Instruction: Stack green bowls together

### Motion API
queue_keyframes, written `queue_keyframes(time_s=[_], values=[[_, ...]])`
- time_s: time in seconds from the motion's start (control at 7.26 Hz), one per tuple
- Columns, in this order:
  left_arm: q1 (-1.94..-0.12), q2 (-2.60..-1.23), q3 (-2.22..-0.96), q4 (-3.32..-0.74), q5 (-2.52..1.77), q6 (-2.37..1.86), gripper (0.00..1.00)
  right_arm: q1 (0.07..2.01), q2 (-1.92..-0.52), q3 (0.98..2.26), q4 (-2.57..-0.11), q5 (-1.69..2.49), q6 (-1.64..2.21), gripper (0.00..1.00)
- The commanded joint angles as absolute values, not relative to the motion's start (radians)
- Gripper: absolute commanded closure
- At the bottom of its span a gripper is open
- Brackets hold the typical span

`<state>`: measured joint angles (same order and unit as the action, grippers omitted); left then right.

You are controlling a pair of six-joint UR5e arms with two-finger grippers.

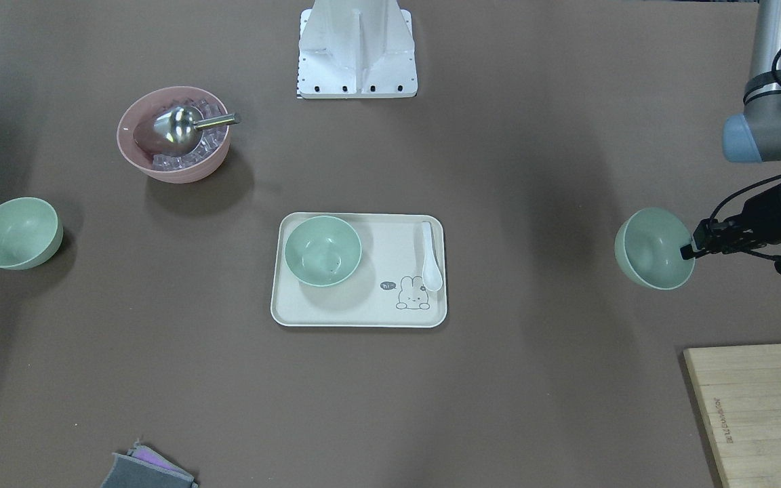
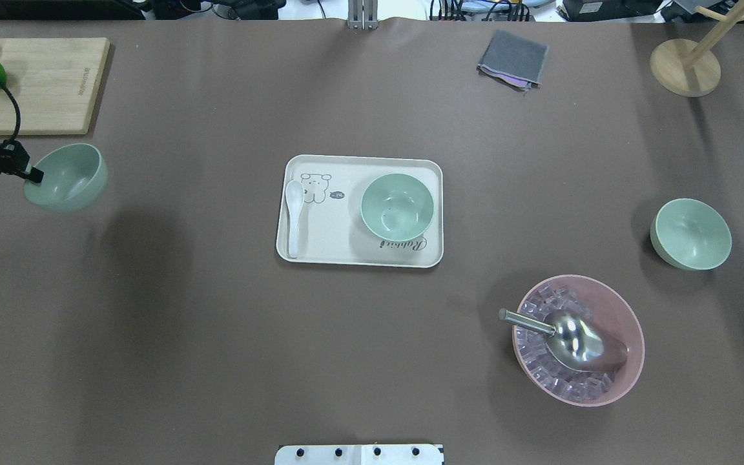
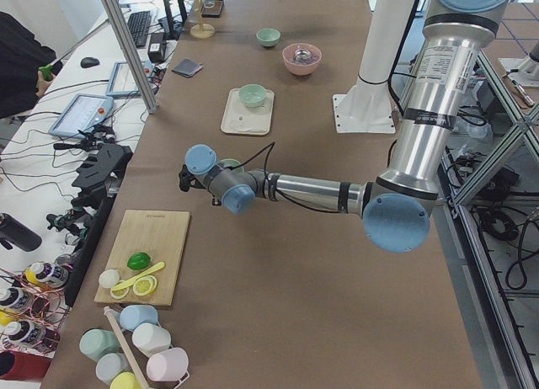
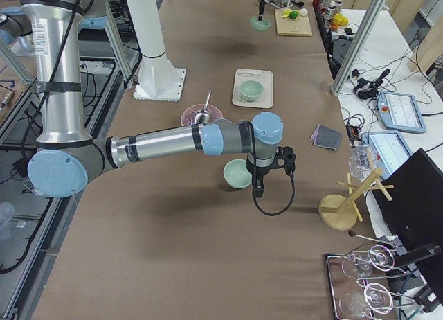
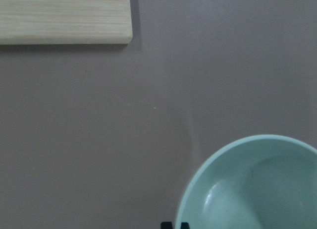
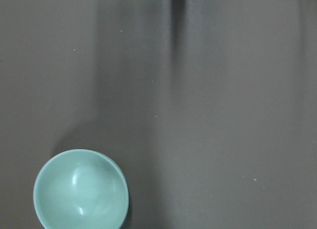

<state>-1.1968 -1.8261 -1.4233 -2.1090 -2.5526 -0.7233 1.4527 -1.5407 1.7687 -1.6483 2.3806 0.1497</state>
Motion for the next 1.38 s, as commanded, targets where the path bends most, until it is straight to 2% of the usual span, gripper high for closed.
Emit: queue_keyframes(time_s=[0.0, 0.28, 0.69, 1.1, 1.24], values=[[-1.165, -1.937, -1.445, -2.052, -2.504, -0.884, 1.00, 1.323, -1.532, 1.755, -1.490, 2.361, 0.370, 0.00], [-1.062, -2.052, -1.442, -2.051, -2.436, -1.097, 1.00, 1.261, -1.542, 1.726, -1.409, 2.320, 0.423, 0.00], [-0.974, -2.179, -1.440, -2.046, -2.381, -1.311, 1.00, 1.163, -1.578, 1.588, -1.092, 2.278, 0.610, 0.00], [-0.927, -2.271, -1.436, -1.966, -2.332, -1.362, 1.00, 1.126, -1.631, 1.589, -1.011, 2.287, 0.655, 0.00], [-0.927, -2.276, -1.442, -1.960, -2.332, -1.364, 1.00, 1.123, -1.640, 1.588, -1.011, 2.286, 0.653, 0.10]])
